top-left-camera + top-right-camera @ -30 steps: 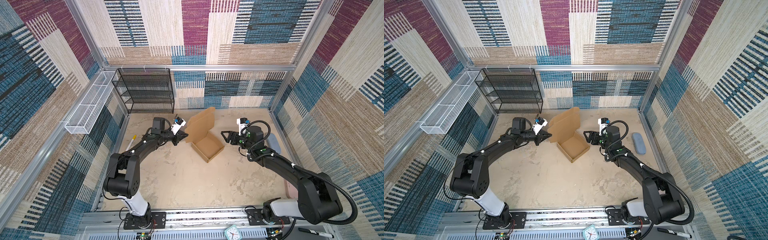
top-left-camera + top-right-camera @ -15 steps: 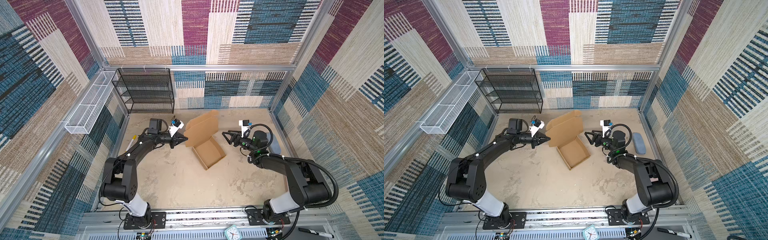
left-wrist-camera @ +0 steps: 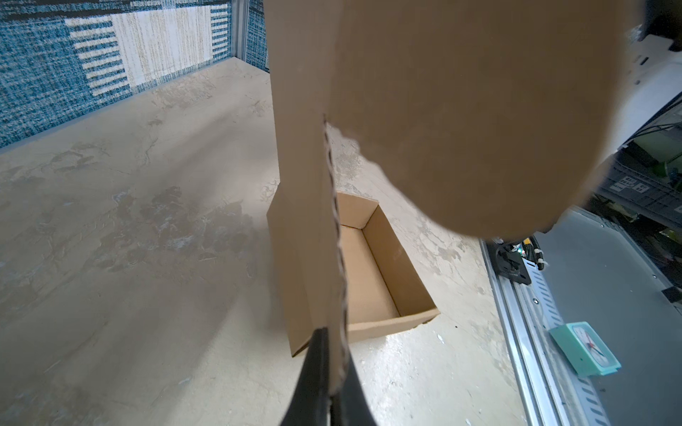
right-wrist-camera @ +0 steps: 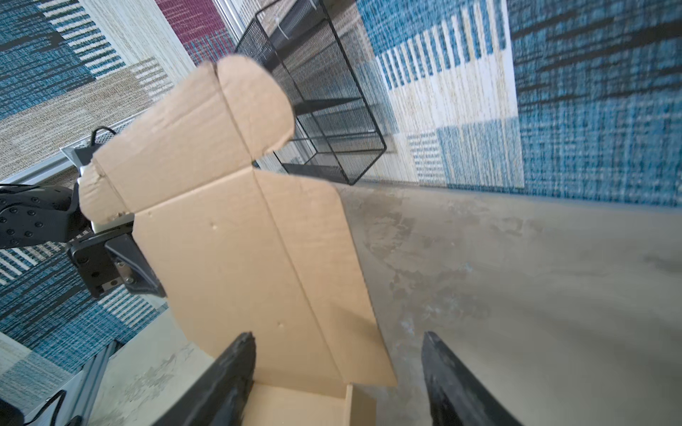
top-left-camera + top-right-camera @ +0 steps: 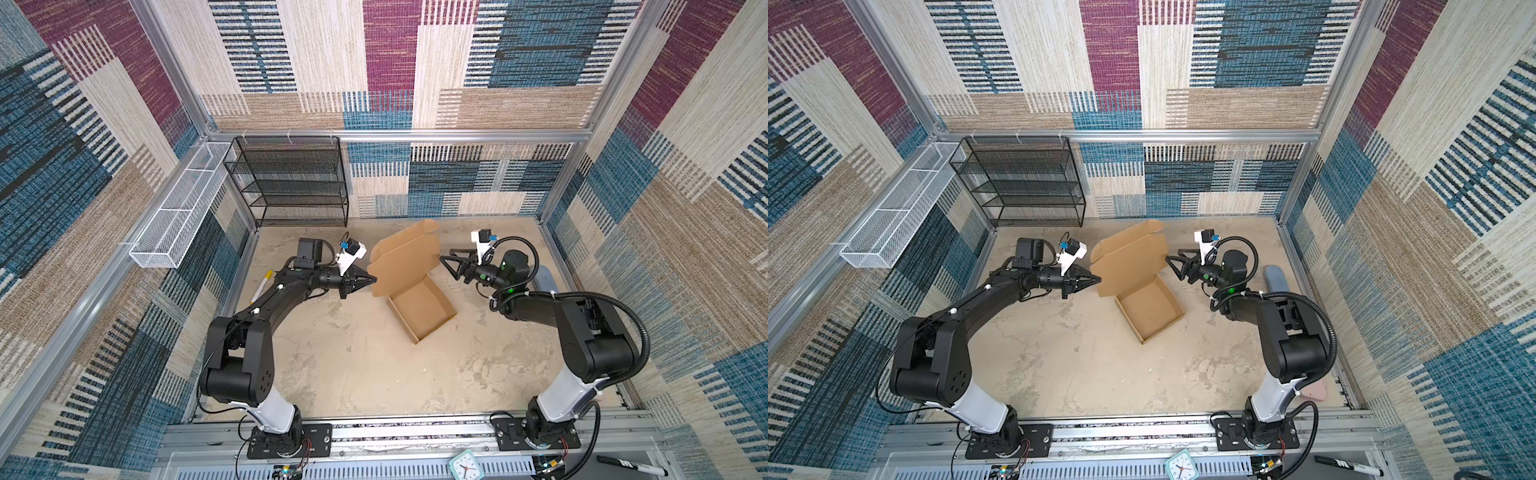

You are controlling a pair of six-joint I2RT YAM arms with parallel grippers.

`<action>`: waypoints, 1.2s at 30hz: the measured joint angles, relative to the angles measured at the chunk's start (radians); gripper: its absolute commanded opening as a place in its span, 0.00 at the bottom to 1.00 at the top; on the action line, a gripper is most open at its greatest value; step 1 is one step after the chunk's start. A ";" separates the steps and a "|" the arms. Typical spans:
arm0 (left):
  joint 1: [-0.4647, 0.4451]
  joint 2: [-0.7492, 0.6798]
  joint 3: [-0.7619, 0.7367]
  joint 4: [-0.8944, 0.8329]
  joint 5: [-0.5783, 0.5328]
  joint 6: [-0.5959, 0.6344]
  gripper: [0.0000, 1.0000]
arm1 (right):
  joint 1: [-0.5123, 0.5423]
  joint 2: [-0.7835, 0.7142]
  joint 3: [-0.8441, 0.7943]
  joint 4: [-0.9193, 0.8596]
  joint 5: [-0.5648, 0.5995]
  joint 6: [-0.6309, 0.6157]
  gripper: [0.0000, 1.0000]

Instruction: Fold the paper box

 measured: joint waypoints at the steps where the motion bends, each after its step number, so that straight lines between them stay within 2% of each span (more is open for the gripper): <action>1: 0.000 0.000 0.000 -0.002 0.003 0.001 0.00 | 0.000 0.006 0.019 -0.011 -0.003 -0.012 0.72; 9: 0.000 -0.001 0.000 -0.003 0.007 0.005 0.00 | -0.001 0.075 0.102 -0.078 -0.057 -0.053 0.62; 13: 0.000 -0.002 0.000 -0.010 0.008 0.005 0.00 | -0.001 0.078 0.113 -0.090 -0.085 -0.060 0.48; 16: 0.000 -0.002 0.001 -0.011 0.007 0.009 0.00 | -0.001 0.079 0.113 -0.089 -0.108 -0.060 0.43; 27: 0.000 0.000 0.002 -0.020 0.008 0.023 0.00 | -0.001 0.110 0.139 -0.105 -0.124 -0.060 0.41; 31: 0.000 0.001 0.002 -0.022 0.008 0.023 0.00 | -0.002 0.113 0.162 -0.106 -0.126 -0.064 0.30; 36: 0.000 0.005 0.008 -0.034 0.008 0.024 0.00 | -0.002 0.119 0.158 -0.108 -0.137 -0.068 0.20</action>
